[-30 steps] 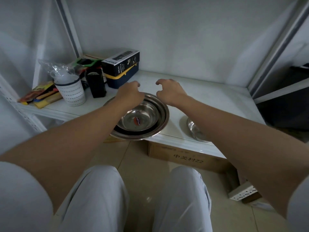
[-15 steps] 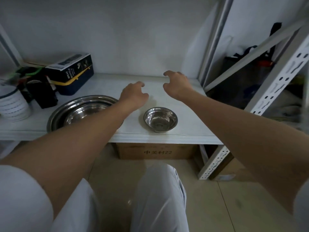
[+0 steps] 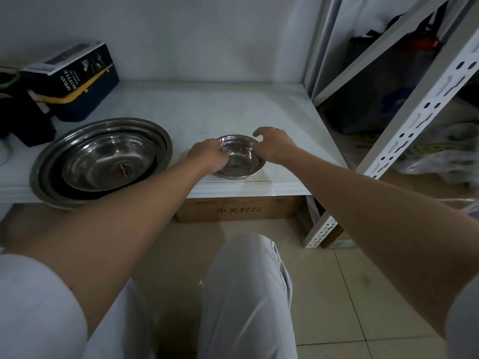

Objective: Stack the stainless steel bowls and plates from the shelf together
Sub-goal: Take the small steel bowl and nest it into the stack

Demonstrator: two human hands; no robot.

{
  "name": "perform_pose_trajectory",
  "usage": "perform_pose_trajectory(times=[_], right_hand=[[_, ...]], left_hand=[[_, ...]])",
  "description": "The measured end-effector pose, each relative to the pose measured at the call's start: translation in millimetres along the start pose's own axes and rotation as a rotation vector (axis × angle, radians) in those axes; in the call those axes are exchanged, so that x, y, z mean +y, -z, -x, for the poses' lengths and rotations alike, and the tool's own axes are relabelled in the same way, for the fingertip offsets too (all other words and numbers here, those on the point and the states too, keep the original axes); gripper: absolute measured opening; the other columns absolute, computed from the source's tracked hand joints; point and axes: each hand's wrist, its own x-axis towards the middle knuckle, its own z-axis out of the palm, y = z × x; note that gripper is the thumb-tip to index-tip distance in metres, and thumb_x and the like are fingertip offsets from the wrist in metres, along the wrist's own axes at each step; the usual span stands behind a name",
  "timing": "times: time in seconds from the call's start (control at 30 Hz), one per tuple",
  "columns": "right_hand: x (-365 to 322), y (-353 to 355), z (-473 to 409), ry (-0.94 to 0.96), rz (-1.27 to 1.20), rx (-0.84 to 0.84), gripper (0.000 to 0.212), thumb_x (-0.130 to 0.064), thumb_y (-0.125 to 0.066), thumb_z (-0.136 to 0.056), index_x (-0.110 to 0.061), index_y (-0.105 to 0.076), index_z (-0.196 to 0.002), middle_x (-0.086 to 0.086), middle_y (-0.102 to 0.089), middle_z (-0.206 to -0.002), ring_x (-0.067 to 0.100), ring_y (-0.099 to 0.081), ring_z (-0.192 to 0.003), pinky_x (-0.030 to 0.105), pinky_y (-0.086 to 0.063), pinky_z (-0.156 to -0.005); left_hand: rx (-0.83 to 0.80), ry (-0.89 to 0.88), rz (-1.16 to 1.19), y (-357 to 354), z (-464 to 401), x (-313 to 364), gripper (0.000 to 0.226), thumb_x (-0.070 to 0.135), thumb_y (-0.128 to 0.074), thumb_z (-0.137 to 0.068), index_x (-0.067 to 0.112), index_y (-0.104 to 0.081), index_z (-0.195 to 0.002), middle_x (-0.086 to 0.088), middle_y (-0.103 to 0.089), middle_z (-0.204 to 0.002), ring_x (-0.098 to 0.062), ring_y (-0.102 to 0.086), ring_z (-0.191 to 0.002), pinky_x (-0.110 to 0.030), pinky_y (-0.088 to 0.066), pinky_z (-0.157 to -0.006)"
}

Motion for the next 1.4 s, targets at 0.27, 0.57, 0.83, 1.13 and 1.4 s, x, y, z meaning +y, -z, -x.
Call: perform_pose_trajectory(times=[0.27,0.57,0.83,1.13,1.4], right_hand=[[-1.9,-9.2,-8.8,-0.022,-0.052,-0.049,0.035,-0.021,-0.051,-0.086,-0.012,-0.064,-0.117,0.012,-0.065,-0.115,0.029,-0.061,-0.1,0.034,-0.051,-0.084],[-58.5,27.6,-13.6,0.138,-0.002,0.155,0.052,-0.016,-0.045,-0.08,-0.027,-0.052,-0.131,0.014,-0.062,-0.123,0.037,-0.054,-0.116,0.035,-0.041,-0.09],[-121.9,52.4,-6.6,0.247,0.052,0.18,0.063,-0.019,-0.045,-0.084,-0.03,-0.035,-0.145,0.019,-0.053,-0.134,0.04,-0.045,-0.126,0.039,-0.035,-0.105],[-212.8,21.1,1.9,0.444,0.054,0.137,0.063,-0.016,-0.047,-0.084,-0.025,-0.036,-0.145,0.02,-0.055,-0.132,0.038,-0.048,-0.122,0.038,-0.035,-0.104],[-270.6,-31.7,5.4,0.554,0.024,0.049,0.059,-0.02,-0.049,-0.08,-0.027,-0.042,-0.139,0.017,-0.06,-0.123,0.038,-0.052,-0.116,0.042,-0.039,-0.1]], left_hand=[[0.047,0.018,-0.034,-4.4,-8.2,-1.2,0.026,0.011,-0.052,-0.088,0.0,-0.066,-0.108,-0.016,-0.066,-0.106,-0.032,-0.062,-0.098,-0.034,-0.046,-0.075],[0.315,-0.052,0.003,62.0,-2.8,11.6,0.038,0.01,-0.052,-0.085,0.007,-0.063,-0.122,-0.014,-0.064,-0.121,-0.033,-0.059,-0.111,-0.033,-0.044,-0.079],[0.416,-0.111,0.074,115.8,12.4,-11.7,0.035,0.008,-0.048,-0.087,0.01,-0.063,-0.119,-0.013,-0.067,-0.114,-0.032,-0.061,-0.105,-0.033,-0.045,-0.077],[0.543,0.025,0.062,169.9,35.8,-87.6,0.025,0.012,-0.05,-0.088,0.007,-0.065,-0.106,-0.013,-0.068,-0.105,-0.029,-0.061,-0.096,-0.031,-0.039,-0.071],[0.589,0.193,0.053,192.8,56.0,-152.3,0.02,0.013,-0.05,-0.086,0.005,-0.064,-0.098,-0.012,-0.064,-0.093,-0.032,-0.062,-0.094,-0.032,-0.041,-0.069]])
